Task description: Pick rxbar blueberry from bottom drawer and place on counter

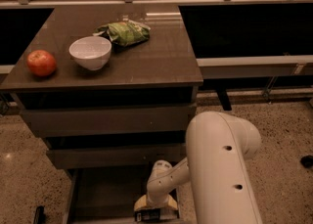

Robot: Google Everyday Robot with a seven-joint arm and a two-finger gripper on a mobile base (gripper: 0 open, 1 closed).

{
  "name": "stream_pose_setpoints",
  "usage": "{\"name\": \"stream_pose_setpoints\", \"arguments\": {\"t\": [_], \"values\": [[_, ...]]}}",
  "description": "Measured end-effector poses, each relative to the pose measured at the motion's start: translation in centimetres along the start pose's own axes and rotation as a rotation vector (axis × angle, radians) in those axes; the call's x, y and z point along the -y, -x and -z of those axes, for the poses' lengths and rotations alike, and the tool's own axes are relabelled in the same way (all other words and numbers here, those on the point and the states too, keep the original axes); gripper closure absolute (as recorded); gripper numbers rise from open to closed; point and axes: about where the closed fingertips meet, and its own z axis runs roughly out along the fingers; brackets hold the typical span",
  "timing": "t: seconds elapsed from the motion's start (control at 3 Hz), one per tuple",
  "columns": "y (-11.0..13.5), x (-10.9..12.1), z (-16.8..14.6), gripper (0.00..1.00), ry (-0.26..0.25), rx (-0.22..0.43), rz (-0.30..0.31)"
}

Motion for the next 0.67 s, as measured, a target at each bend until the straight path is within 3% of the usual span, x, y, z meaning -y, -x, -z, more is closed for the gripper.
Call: {"name": "stream_pose_setpoints", "arguments": {"t": [0.67], "values": [[-1.7,0.6,-2.7,0.00,0.029,0.012,0.030]]}}
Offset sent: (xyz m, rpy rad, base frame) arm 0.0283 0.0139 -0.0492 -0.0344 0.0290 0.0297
